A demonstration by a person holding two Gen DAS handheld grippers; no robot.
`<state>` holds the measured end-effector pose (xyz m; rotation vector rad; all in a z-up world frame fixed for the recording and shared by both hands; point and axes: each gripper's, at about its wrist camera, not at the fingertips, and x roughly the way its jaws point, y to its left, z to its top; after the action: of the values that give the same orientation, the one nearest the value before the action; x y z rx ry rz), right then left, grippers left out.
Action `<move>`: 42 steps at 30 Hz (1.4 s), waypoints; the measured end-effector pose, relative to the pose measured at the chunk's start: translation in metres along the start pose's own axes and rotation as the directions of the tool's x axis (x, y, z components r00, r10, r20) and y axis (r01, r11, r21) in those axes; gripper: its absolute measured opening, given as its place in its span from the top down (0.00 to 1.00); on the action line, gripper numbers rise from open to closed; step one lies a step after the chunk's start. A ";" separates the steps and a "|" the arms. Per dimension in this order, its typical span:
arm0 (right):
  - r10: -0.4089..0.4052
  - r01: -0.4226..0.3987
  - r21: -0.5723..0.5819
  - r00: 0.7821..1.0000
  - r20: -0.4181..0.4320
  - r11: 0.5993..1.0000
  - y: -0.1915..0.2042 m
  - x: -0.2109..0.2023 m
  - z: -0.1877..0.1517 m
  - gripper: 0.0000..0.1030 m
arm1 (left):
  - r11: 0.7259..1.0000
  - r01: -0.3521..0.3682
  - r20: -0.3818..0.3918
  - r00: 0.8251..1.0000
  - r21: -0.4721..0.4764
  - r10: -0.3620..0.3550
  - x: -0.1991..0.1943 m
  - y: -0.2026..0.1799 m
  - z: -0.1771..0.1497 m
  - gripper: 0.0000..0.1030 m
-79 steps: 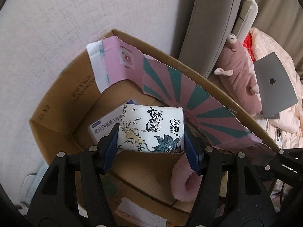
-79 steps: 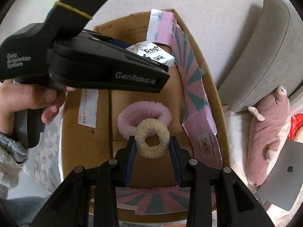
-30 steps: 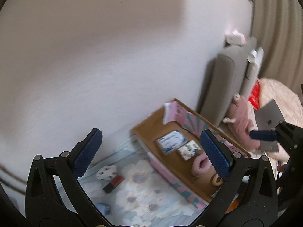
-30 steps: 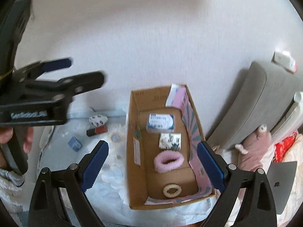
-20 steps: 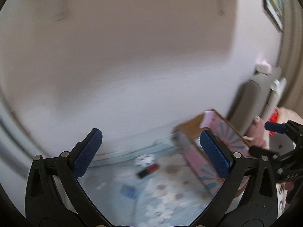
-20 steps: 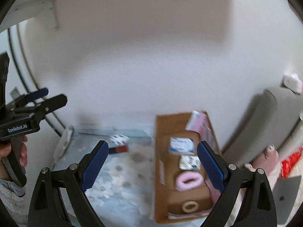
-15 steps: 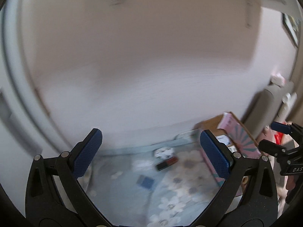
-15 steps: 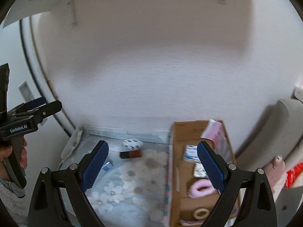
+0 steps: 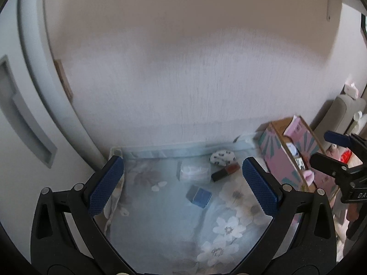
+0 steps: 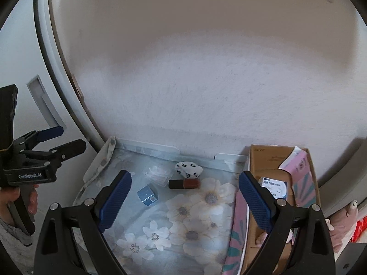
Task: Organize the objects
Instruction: 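Grasp the blue cube box with the left tool while the right tool grasps the lipstick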
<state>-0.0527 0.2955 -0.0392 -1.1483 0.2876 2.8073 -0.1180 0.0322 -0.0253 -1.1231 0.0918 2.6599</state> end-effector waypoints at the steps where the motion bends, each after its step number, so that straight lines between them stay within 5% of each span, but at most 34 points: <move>1: -0.001 0.001 -0.001 1.000 -0.012 1.000 0.001 0.007 0.001 0.09 | 1.000 0.007 -0.016 1.000 0.006 -0.007 0.006 0.001 -0.002 0.00; 11: -0.002 0.002 0.005 0.991 -0.132 1.000 -0.002 0.099 -0.015 0.09 | 0.993 0.100 -0.175 0.981 0.063 -0.087 0.085 -0.004 -0.053 0.00; 17: -0.017 0.014 -0.018 0.981 -0.192 1.000 0.002 0.163 -0.037 0.09 | 0.983 0.155 -0.203 0.970 0.098 -0.133 0.131 -0.015 -0.092 0.07; 28: -0.010 -0.002 -0.048 0.973 -0.232 0.999 -0.004 0.229 -0.066 0.09 | 0.976 0.190 -0.208 0.964 0.108 -0.165 0.186 -0.025 -0.125 0.32; 42: -0.001 -0.012 -0.063 0.979 -0.203 0.998 -0.004 0.238 -0.074 0.21 | 0.968 0.176 -0.180 0.973 0.177 -0.144 0.202 -0.040 -0.127 0.68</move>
<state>-0.1712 0.2877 -0.2585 -1.4539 0.2177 2.7237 -0.1542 0.0928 -0.2567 -1.2295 0.2698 2.3555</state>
